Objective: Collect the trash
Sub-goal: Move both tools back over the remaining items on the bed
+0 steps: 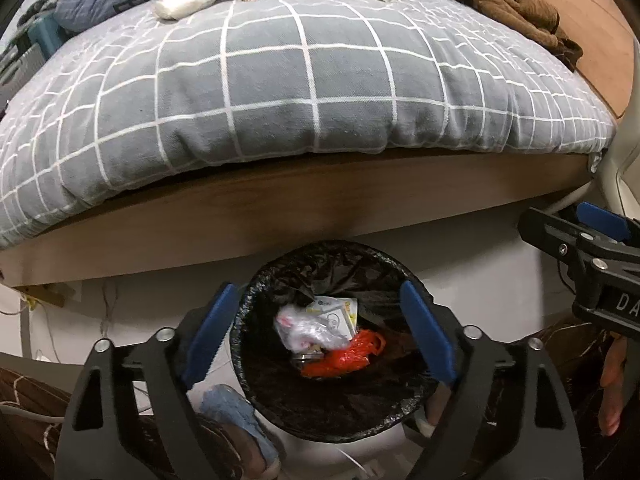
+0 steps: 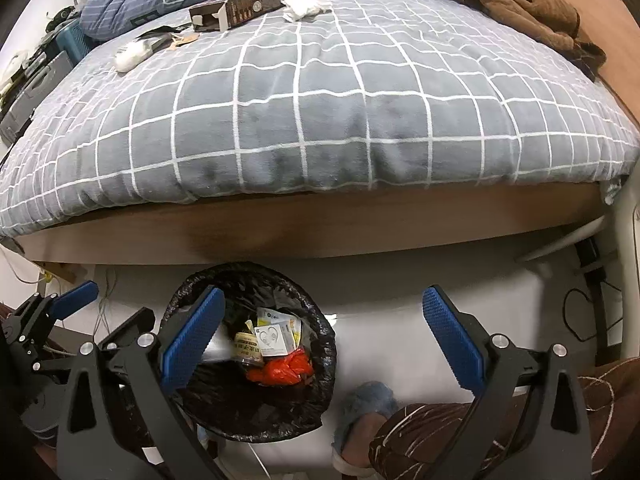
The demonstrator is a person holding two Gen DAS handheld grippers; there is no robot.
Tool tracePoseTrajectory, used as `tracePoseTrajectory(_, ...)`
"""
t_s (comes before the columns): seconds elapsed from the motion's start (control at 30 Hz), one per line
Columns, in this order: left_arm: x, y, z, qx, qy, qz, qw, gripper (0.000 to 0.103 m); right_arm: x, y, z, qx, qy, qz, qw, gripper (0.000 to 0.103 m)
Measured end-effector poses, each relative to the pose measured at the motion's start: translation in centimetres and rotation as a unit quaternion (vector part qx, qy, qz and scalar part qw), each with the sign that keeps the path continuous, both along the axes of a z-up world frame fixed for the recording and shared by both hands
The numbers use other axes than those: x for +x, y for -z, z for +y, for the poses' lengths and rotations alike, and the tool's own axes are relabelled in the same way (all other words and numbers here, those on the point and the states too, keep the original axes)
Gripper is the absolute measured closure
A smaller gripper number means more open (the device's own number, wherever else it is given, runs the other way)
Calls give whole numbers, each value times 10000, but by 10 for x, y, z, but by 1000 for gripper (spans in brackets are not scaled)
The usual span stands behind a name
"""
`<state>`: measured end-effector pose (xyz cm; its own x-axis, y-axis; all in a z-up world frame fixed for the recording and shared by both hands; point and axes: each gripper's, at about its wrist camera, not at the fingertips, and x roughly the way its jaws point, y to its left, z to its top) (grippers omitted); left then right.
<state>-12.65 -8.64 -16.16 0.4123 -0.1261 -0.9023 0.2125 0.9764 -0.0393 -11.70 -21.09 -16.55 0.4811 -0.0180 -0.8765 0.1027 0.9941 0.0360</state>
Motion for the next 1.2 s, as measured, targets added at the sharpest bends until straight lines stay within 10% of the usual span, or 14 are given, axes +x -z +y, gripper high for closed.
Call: tracePoseTrajectory(1.2,83,-101,72,-231,-860,-1206,9887,6,57,-102,29,-191,-252,-1505,9881,8)
